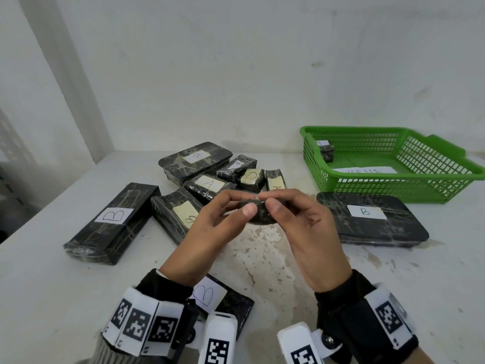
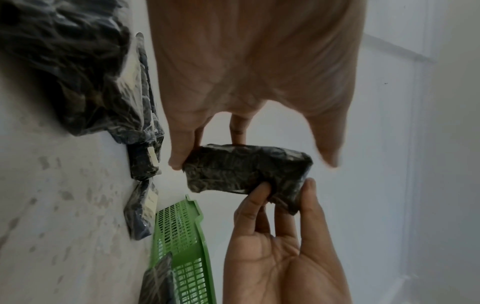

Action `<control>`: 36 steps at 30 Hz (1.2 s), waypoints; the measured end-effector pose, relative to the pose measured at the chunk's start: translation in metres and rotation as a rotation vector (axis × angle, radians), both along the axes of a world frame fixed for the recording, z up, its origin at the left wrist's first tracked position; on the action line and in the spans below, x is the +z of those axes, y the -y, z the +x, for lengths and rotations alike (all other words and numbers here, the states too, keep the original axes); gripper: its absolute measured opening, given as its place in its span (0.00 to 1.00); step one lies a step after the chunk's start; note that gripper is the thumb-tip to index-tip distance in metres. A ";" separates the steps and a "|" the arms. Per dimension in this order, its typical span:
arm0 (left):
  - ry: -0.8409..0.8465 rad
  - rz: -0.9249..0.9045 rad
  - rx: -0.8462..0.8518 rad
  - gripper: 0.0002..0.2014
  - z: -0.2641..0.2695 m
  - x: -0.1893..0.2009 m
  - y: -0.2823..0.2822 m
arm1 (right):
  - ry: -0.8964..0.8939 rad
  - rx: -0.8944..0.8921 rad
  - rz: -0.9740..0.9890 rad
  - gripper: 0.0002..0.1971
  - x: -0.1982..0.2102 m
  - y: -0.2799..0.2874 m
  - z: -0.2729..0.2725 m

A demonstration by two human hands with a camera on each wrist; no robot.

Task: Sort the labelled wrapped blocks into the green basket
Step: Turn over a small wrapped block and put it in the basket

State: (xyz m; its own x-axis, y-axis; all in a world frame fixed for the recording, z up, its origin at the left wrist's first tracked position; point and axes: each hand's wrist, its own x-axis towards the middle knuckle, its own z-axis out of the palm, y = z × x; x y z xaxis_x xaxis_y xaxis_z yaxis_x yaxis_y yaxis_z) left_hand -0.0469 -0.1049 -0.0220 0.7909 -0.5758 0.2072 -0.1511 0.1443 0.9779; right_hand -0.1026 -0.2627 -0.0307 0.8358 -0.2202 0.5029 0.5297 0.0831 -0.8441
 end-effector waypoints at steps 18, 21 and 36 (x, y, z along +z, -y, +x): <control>-0.127 -0.177 0.146 0.32 0.010 -0.003 -0.004 | -0.216 0.013 -0.080 0.35 0.002 0.002 -0.001; -0.031 -0.103 0.091 0.33 0.012 -0.006 -0.005 | -0.272 -0.070 -0.063 0.30 0.002 0.004 0.000; -0.010 -0.108 0.116 0.15 -0.003 0.003 0.003 | -0.124 0.046 0.063 0.21 0.006 0.001 -0.002</control>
